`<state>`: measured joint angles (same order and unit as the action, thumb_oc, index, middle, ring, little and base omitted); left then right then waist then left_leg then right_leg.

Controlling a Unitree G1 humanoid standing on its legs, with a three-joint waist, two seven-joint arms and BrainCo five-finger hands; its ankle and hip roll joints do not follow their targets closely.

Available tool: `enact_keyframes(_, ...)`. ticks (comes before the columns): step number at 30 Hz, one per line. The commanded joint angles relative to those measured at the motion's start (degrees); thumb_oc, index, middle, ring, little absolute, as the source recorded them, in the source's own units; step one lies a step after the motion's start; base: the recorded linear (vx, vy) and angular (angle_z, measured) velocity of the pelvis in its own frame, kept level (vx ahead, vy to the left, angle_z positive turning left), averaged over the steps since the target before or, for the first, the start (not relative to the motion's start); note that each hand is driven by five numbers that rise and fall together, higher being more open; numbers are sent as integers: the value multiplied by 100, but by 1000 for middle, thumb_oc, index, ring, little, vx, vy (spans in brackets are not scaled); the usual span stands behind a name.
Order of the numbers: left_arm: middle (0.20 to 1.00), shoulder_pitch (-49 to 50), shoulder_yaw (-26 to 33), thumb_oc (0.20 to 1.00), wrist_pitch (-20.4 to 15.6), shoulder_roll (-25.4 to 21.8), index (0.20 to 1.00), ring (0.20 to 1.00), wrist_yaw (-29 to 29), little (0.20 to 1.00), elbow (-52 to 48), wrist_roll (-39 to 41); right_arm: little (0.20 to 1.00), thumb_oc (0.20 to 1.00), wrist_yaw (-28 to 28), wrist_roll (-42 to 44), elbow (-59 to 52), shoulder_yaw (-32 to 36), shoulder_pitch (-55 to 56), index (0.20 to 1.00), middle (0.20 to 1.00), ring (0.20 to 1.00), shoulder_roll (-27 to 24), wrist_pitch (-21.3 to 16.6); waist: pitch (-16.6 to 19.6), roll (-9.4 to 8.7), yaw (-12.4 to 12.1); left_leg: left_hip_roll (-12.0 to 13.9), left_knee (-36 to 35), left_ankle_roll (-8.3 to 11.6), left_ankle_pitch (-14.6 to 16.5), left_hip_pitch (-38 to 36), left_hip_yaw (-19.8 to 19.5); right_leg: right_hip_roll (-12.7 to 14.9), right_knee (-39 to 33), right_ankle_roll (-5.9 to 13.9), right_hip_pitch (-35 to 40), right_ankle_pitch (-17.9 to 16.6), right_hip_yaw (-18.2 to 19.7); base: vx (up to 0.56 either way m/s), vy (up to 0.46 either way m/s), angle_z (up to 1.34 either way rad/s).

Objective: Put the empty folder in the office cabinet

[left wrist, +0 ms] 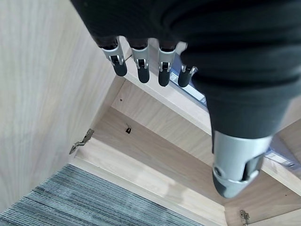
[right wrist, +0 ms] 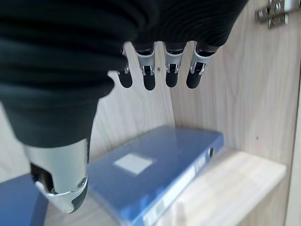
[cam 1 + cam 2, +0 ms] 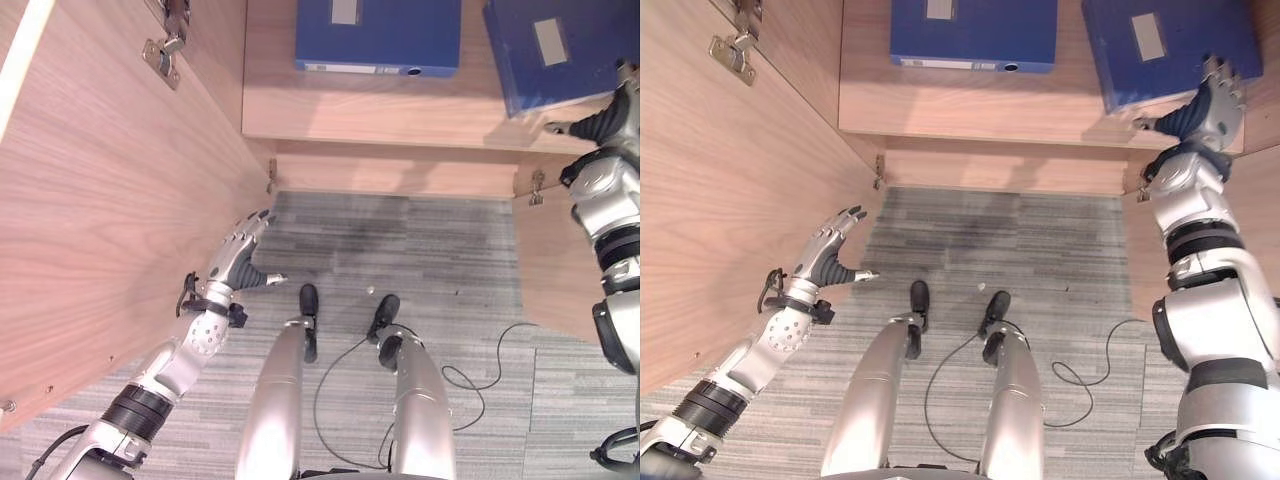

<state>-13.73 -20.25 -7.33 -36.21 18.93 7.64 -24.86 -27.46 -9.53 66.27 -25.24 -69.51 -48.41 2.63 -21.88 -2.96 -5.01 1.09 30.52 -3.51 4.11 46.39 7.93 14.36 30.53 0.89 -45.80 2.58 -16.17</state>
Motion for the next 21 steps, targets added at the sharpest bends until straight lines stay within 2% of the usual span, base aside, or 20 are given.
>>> enact_keyframes(1, 1000, 362, -19, 1000, -163, -15, 1000, 1000, 133, 1000, -377, 170, 1000, 1000, -17, 269, 317, -508, -1, 1000, 1000, 1000, -397, -51, 655, 55, -11, 9, 272, 112, 1071, 22, -417, 188, -515, 459, -101, -78, 109, 0, 0, 0)
enact_keyframes(5, 1000, 412, -22, 1000, -169, -70, 1000, 1000, 80, 1000, -377, 177, 1000, 1000, 131, 288, 646, -744, -344, 1000, 1000, 1000, -476, -55, 699, 86, -30, -9, 268, 89, 1085, 61, -391, 208, -484, 470, -207, -105, 145, -3, -1, -5)
enact_keyframes(12, 1000, 502, -36, 1000, -211, -169, 1000, 1000, -14, 1000, -356, 226, 1000, 1000, 422, 207, 921, -1281, -848, 1000, 1000, 1000, -331, -87, 681, 83, -108, -48, 141, 83, 1052, 36, -371, 239, -576, 495, -217, -173, 153, -3, 0, -2)
enact_keyframes(21, 1000, 555, -108, 1000, -253, -321, 1000, 1000, -369, 1000, -405, 234, 1000, 1000, 1164, 132, 1512, -1476, -662, 1000, 1000, 1000, -29, -57, 687, 92, -143, -70, -37, 113, 988, -3, -383, 257, -670, 501, -180, -193, 110, 0, 0, 0)
